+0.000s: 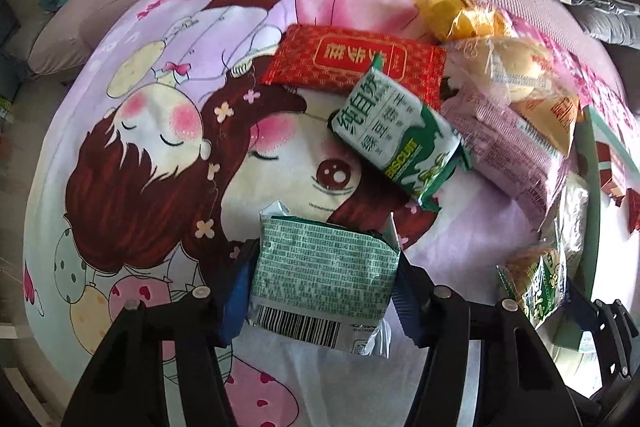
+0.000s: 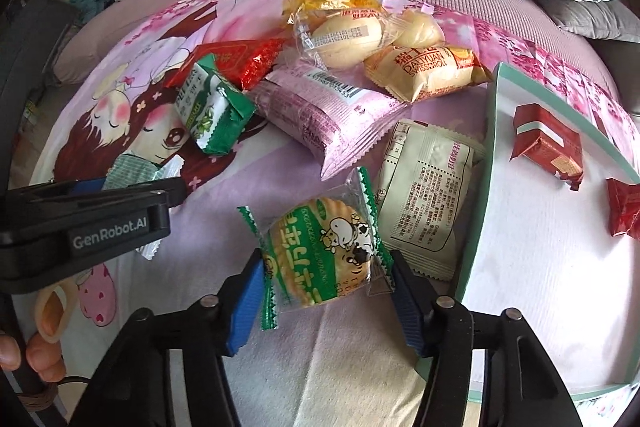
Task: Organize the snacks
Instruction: 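Grasp the green biscuit pack with the left tool while the right tool grasps the round green-wrapped cookie, then carry both green snacks into the tray and open both tools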
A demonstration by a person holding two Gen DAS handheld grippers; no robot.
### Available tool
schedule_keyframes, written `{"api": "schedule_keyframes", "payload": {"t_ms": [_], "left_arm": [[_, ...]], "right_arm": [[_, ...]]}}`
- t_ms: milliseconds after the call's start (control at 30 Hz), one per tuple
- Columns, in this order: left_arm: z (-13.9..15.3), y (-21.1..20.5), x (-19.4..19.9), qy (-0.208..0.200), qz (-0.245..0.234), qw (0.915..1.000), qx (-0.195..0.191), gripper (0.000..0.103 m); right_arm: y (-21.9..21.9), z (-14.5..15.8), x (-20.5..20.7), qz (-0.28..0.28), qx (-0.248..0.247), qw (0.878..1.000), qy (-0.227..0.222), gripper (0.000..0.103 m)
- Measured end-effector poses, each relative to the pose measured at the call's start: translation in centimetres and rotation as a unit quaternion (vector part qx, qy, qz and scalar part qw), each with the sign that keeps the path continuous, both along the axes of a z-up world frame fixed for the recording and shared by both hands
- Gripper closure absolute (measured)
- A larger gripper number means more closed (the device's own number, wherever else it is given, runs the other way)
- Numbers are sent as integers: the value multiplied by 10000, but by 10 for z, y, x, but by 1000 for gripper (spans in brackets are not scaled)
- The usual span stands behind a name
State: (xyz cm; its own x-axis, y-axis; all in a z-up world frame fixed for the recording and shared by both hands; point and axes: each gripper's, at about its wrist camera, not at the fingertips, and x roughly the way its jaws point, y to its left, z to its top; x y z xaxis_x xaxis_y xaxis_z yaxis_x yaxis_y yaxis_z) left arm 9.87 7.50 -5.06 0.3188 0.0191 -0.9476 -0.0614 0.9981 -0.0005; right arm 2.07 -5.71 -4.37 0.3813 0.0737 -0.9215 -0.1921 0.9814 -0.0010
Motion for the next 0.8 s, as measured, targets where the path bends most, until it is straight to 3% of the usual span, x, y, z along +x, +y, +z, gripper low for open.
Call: {"api": "schedule_keyframes", "payload": {"t_ms": [367,800], "left_arm": [[56,0,-6,-700,67,9974,-171,41],[84,-20,-24,-1232,-86,9921,-234,41]], "right_arm": [[-8,31,-8,-56,286,9992,-286,44],[-35,64,-8,-481,380,9963,-599,44]]}}
